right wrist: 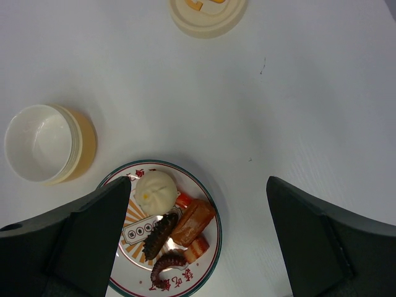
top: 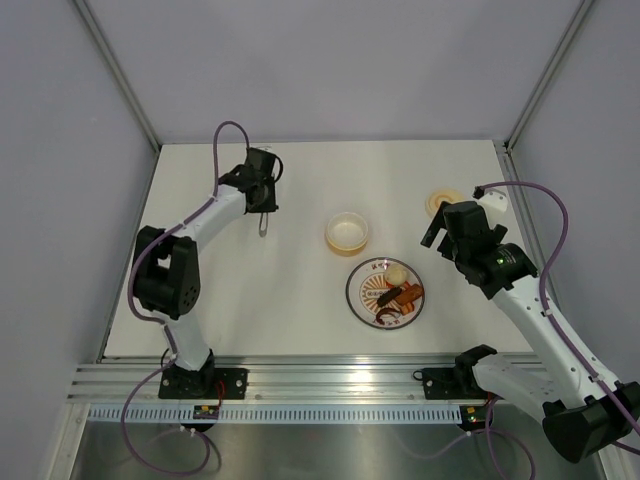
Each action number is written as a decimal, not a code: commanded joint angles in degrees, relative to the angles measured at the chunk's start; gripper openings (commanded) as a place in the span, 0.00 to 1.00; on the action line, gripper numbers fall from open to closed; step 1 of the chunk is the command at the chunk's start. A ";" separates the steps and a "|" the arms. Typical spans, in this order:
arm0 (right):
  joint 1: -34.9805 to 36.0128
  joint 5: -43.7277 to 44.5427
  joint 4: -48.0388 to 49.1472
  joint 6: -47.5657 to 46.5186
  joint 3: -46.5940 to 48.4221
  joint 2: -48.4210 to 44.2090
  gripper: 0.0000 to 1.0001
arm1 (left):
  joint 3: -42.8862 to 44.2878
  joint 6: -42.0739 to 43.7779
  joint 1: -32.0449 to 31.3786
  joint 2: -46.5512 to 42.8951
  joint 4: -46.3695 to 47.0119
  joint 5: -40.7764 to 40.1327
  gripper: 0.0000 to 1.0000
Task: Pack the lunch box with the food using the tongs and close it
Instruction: Pick up the clamp at the center of the board, then pick up the fake food from the plate.
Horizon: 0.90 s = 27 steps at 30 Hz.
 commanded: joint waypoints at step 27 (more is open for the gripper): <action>-0.13 -2.21 3.53 -1.48 0.97 2.11 0.99 | -25.11 -3.80 -11.64 -23.87 -1.95 6.25 0.33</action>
